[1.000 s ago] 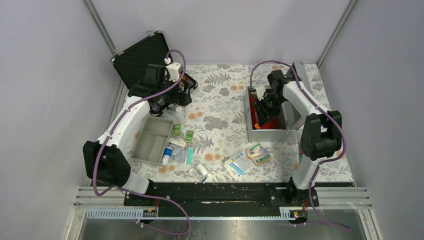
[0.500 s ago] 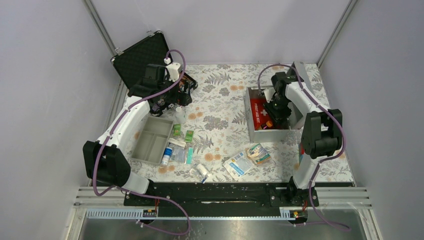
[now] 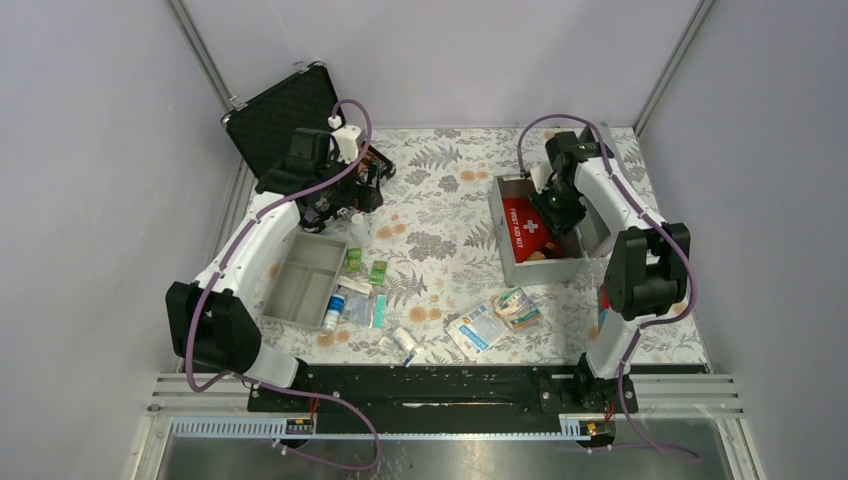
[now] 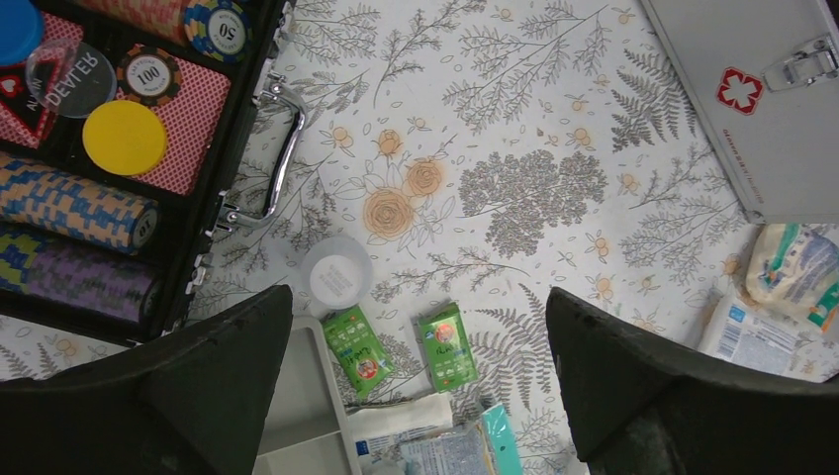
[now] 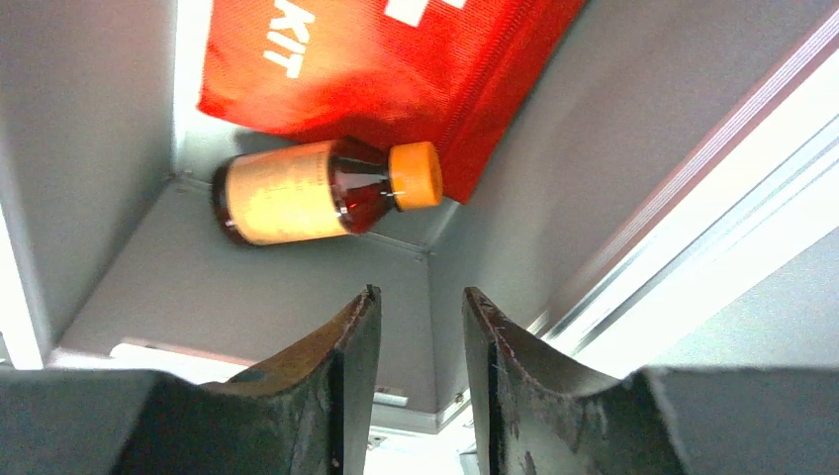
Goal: Organize the medicine kit
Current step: Adjust the pill bottle in the medicine box, then pick up the pill bottle at the center of the board.
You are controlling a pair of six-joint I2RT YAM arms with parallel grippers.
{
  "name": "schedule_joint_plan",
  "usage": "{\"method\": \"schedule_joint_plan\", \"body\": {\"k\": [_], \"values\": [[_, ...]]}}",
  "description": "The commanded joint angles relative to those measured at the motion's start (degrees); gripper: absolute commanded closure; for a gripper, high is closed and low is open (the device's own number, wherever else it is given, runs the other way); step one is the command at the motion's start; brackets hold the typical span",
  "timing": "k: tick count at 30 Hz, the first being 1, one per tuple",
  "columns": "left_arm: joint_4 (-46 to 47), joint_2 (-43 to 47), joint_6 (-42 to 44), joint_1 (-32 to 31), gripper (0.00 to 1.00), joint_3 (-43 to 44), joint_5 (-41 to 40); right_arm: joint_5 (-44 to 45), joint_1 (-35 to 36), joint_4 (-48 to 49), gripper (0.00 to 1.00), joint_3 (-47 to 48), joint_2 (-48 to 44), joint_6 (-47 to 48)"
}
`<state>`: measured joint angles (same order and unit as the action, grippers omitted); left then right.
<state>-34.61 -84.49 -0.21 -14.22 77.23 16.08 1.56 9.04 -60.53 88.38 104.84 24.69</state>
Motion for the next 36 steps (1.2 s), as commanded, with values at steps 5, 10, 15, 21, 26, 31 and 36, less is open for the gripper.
{"method": "schedule_joint_plan", "body": {"k": [5, 10, 15, 21, 26, 31, 36], "values": [[-1.88, 2.43, 6.45, 0.77, 0.01, -0.88, -5.06, -14.62, 0.19, 0.17, 0.56, 1.98, -8.02, 0.54], [-2.43, -1.7, 6.75, 0.78, 0.04, -1.0, -10.99, -18.72, 0.28, 3.89, 0.5, 1.79, -11.45, -1.22], [-5.24, -11.0, 5.66, 0.77, 0.23, 5.4, -12.72, -21.33, 0.51, 3.05, 0.5, 4.88, -13.61, -3.72], [-6.06, -17.81, 3.5, 0.77, 0.36, 8.65, -12.59, -21.36, 0.72, 2.78, 0.49, 5.05, -17.0, -4.62], [-6.08, -20.39, 2.76, 0.73, 0.39, 9.17, -11.62, -21.29, 0.72, 2.77, 0.49, 2.87, -18.66, -4.7], [-7.31, -21.41, 2.65, 0.6, 0.5, 10.1, -11.56, -21.09, 0.72, 2.79, 0.49, 2.66, -18.54, -4.67], [-7.9, -19.13, 2.58, 0.64, 0.45, 8.34, -13.02, -21.24, 0.72, 2.79, 0.49, 3.36, -17.9, -4.59]]}}
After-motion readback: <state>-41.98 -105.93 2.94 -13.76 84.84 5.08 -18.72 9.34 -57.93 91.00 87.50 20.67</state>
